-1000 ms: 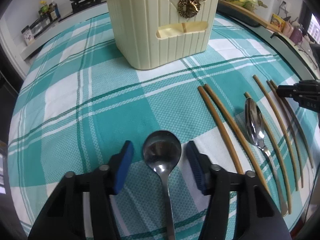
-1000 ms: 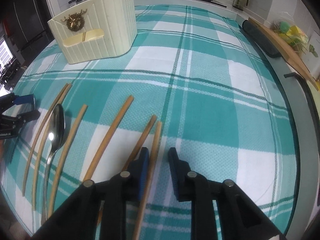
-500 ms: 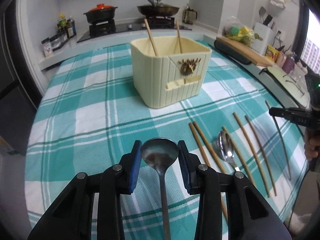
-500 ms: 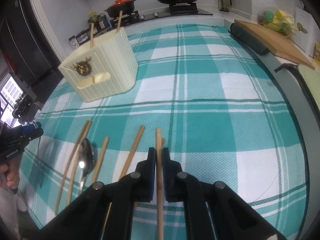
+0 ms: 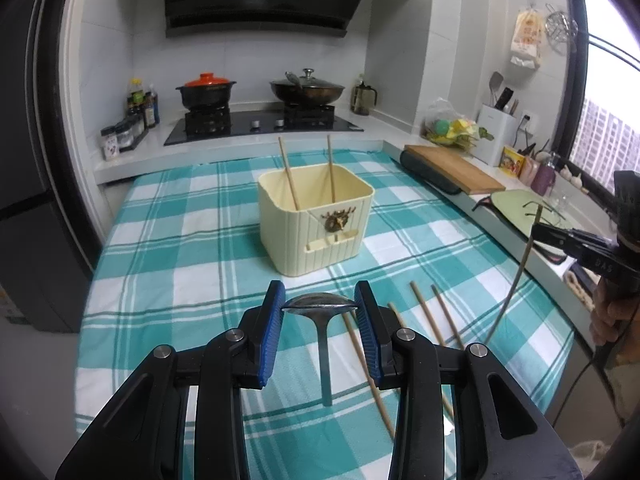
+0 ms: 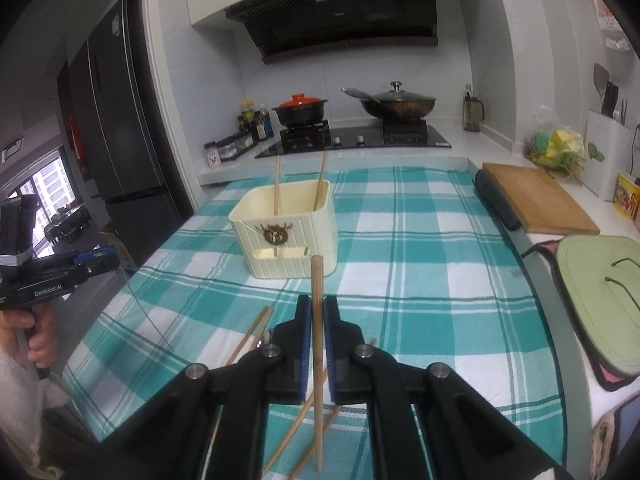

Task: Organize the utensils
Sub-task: 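Carry the spoon and chopstick to the cream holder with both tools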

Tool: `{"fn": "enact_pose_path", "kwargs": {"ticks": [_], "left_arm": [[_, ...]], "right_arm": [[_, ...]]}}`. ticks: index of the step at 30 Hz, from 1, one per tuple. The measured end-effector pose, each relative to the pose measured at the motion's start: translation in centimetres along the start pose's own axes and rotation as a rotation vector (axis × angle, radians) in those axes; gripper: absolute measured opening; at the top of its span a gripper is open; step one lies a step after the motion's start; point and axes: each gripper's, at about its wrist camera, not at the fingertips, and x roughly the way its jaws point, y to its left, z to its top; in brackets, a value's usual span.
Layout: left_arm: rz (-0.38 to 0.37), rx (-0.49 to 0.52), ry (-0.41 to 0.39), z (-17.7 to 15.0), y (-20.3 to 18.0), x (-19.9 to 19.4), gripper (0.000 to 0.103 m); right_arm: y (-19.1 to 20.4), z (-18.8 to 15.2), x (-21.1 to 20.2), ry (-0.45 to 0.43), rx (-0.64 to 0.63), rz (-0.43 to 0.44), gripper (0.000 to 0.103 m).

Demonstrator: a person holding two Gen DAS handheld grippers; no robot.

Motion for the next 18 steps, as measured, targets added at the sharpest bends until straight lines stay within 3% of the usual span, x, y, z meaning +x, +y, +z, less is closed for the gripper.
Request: {"fn": "enact_pose_path", "kwargs": {"ticks": [11, 18], "left_arm": [[-0.043, -0.027, -0.019, 3.6, -0.1, -0.9, 0.036], [-0.054, -0.048, -0.050, 9.0, 0.7, -0.2, 0.036]], "right_arm": [[1.5, 3.6, -1.4, -0.159, -0.007, -0.003, 0.006], [1.4, 8.4, 0.2, -0.200, 0.001, 0.011, 0.006]]}}
